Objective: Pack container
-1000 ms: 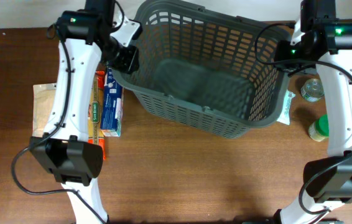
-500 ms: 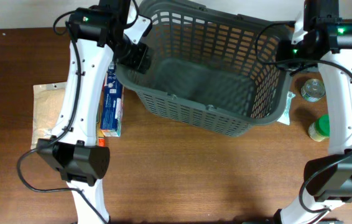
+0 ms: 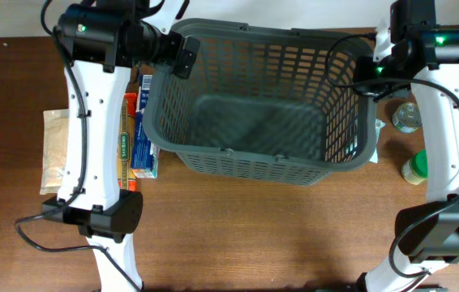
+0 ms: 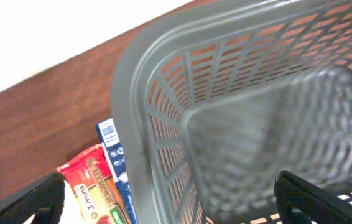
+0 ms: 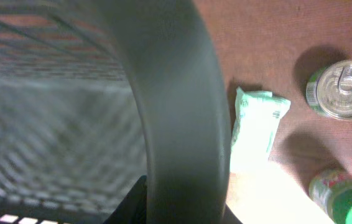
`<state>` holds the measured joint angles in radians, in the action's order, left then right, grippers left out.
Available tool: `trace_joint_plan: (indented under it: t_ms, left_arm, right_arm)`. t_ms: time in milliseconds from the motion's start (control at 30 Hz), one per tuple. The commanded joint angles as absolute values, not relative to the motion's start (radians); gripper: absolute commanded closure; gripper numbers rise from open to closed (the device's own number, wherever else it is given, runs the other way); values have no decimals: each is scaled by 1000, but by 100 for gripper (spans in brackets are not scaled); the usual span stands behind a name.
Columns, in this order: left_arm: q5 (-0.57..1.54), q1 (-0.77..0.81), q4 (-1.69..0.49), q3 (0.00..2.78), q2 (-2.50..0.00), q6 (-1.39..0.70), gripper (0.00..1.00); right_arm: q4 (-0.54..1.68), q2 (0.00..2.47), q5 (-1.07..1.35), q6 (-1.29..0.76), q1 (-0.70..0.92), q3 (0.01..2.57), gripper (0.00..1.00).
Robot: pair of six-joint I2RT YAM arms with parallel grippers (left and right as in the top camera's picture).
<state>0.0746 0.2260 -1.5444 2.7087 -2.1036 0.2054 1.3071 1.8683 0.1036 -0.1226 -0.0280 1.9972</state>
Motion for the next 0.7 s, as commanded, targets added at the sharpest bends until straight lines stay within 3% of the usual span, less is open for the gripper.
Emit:
trace_joint_plan:
  t_ms: [0,333,433,667]
  left_arm:
    - [54,220,-1554,2733,-2071,195,1]
    - [53,220,-1575,2733,-2053,196,1]
    - [2,220,-1574,2733,-2051,195,1]
    - [-1,214,-1525,2733,-2011,196,1]
  right_arm:
    - [1273,1873,124,-109,-20,2004,79]
    - [1174,1873,136,-109,-20,2004,79]
    - [1175,1872,171,-108,-21,2019,60]
    - [1224,1847,185,-107,-23,2176,38]
